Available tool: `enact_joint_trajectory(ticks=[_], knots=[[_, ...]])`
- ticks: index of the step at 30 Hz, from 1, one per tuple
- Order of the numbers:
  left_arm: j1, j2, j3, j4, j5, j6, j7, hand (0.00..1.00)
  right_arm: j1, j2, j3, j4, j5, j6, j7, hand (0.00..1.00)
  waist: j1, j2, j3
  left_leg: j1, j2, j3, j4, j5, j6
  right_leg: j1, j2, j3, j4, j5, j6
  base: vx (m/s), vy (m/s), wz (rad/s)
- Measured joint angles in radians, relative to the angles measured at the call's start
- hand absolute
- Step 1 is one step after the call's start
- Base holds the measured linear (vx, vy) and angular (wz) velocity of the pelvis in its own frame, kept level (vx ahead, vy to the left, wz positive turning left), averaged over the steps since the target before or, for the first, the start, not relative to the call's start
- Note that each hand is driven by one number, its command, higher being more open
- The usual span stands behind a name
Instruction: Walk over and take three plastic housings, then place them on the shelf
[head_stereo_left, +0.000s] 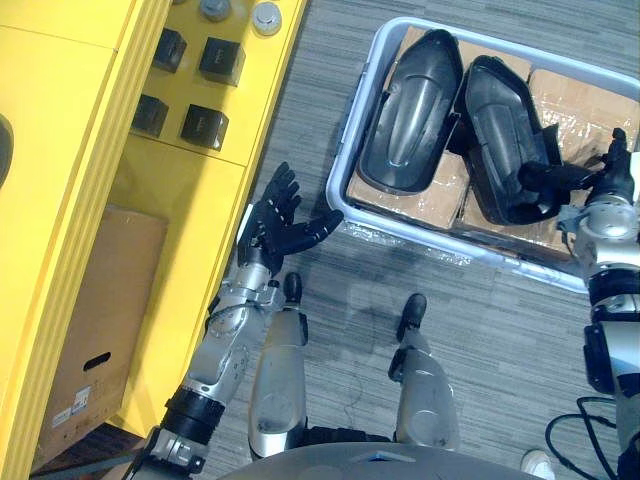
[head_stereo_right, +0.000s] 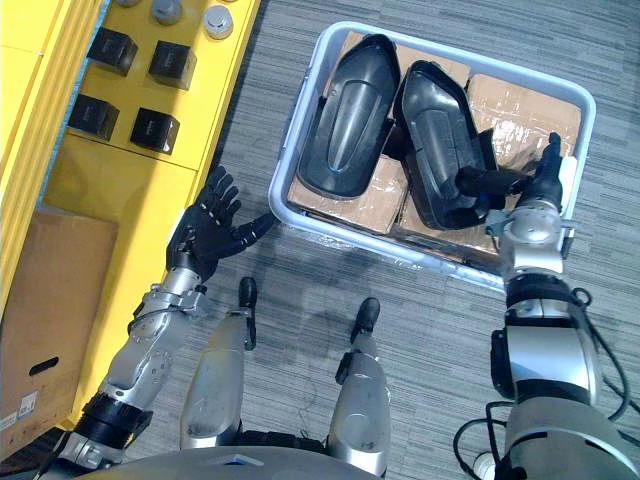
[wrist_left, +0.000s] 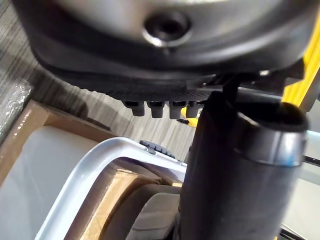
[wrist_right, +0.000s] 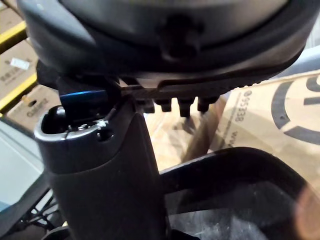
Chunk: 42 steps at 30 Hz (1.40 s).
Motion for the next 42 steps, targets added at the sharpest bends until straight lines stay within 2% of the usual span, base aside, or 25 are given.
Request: enact_joint_trajectory(ticks=[4, 6, 10, 16, 19, 22, 25, 28, 30, 31, 33, 35, 37, 42], knots=[[0.001, 0.004, 0.001, 0.008, -0.002, -0.006, 0.001, 1.00, -0.010, -0.034, 0.003, 0.036, -0.086, 0.027, 0.022, 0.00, 0.001, 0.000, 0.000, 0.001, 0.000, -0.009, -0.017, 0.014, -0.004, -0.006, 0.000, -0.023, 0.013, -0.017, -0.021, -0.06, -0.029, 0.05], [0.003, 0.004, 0.000, 0.017, -0.002, -0.006, 0.001, 1.00, -0.026, -0.040, 0.007, 0.046, -0.130, 0.067, 0.030, 0.00, -0.003, 0.000, 0.000, 0.006, 0.000, -0.012, -0.038, 0.037, -0.007, -0.012, 0.000, -0.027, 0.022, -0.023, -0.022, -0.04, -0.047, 0.05], [0.005, 0.004, -0.002, 0.016, -0.001, -0.006, 0.000, 1.00, -0.028, -0.040, 0.014, 0.051, -0.203, 0.108, -0.007, 0.00, -0.003, 0.000, 0.000, 0.020, 0.002, -0.015, -0.070, 0.061, -0.011, -0.015, 0.002, -0.030, 0.032, -0.026, -0.026, -0.02, -0.034, 0.03], [0.048, 0.006, 0.000, -0.005, -0.001, -0.006, 0.002, 1.00, -0.027, 0.009, -0.009, 0.043, -0.202, 0.140, -0.113, 0.00, -0.003, 0.000, 0.000, 0.084, 0.004, -0.003, -0.121, 0.080, -0.015, 0.021, 0.003, -0.027, 0.033, -0.035, -0.038, 0.01, -0.011, -0.01], [0.080, 0.010, 0.000, -0.071, 0.000, -0.006, 0.001, 1.00, -0.026, 0.014, -0.009, 0.034, -0.202, 0.176, -0.197, 0.00, 0.003, -0.001, 0.001, 0.099, 0.004, -0.002, -0.157, 0.104, -0.018, 0.022, 0.003, -0.030, 0.032, -0.039, -0.041, -0.01, -0.018, 0.03], [0.107, 0.038, 0.002, -0.111, -0.001, -0.006, 0.000, 1.00, -0.021, 0.014, -0.021, 0.006, -0.205, 0.183, -0.284, 0.00, 0.002, -0.004, 0.002, 0.141, 0.004, 0.004, -0.216, 0.132, -0.022, 0.037, 0.003, -0.029, 0.029, -0.035, -0.035, 0.00, -0.038, 0.00], [0.150, 0.044, 0.022, -0.162, -0.001, -0.006, -0.008, 1.00, 0.040, 0.014, -0.042, -0.121, -0.204, 0.171, -0.376, 0.00, -0.006, -0.011, 0.003, 0.194, 0.006, 0.015, -0.267, 0.153, -0.024, 0.067, 0.005, -0.027, 0.014, -0.033, -0.026, 0.02, -0.031, -0.04], [0.166, 0.044, 0.044, -0.189, -0.001, -0.006, -0.029, 1.00, 0.119, 0.014, -0.063, -0.256, -0.237, 0.112, -0.437, 0.00, -0.013, -0.021, -0.001, 0.253, 0.012, 0.030, -0.311, 0.162, -0.028, 0.108, 0.012, -0.025, -0.007, -0.032, -0.022, 0.03, -0.030, -0.08], [0.168, 0.044, 0.058, -0.198, -0.002, -0.003, -0.050, 1.00, 0.192, 0.034, -0.073, -0.373, -0.294, 0.048, -0.474, 0.00, -0.025, -0.041, -0.019, 0.288, 0.015, 0.037, -0.351, 0.171, -0.027, 0.126, 0.016, -0.025, -0.016, -0.036, -0.018, 0.03, -0.029, -0.07], [0.169, 0.044, 0.058, -0.200, -0.002, -0.001, -0.051, 1.00, 0.210, 0.052, -0.084, -0.405, -0.309, 0.039, -0.483, 0.00, -0.027, -0.049, -0.030, 0.295, 0.017, 0.042, -0.360, 0.175, -0.032, 0.128, 0.018, -0.023, -0.022, -0.036, -0.017, 0.05, -0.028, -0.09], [0.167, 0.036, 0.055, -0.204, -0.022, 0.034, -0.074, 1.00, 0.301, 0.136, -0.110, -0.530, -0.350, 0.009, -0.513, 0.00, -0.040, -0.077, -0.079, 0.335, 0.020, 0.051, -0.392, 0.181, -0.033, 0.158, 0.023, -0.022, -0.042, -0.036, -0.017, 0.10, -0.029, -0.07], [0.170, 0.025, 0.052, -0.205, -0.065, 0.069, -0.091, 1.00, 0.365, 0.183, -0.110, -0.610, -0.394, -0.002, -0.521, 0.00, -0.046, -0.086, -0.113, 0.366, 0.020, 0.057, -0.415, 0.183, -0.035, 0.180, 0.022, -0.027, -0.047, -0.039, -0.013, 0.09, -0.017, -0.01], [0.183, -0.001, 0.041, -0.223, -0.120, 0.110, -0.113, 1.00, 0.444, 0.232, -0.109, -0.712, -0.447, -0.022, -0.523, 0.00, -0.052, -0.090, -0.166, 0.395, 0.019, 0.069, -0.445, 0.185, -0.037, 0.188, 0.022, -0.039, -0.048, -0.040, -0.011, 0.10, -0.006, -0.07], [0.172, -0.057, -0.025, -0.220, -0.332, 0.220, -0.132, 1.00, 0.538, 0.326, -0.098, -0.841, -0.532, -0.083, -0.552, 0.00, -0.062, -0.090, -0.242, 0.442, 0.014, 0.091, -0.476, 0.188, -0.038, 0.214, 0.016, -0.047, -0.053, -0.047, -0.001, 0.05, -0.001, -0.07]])
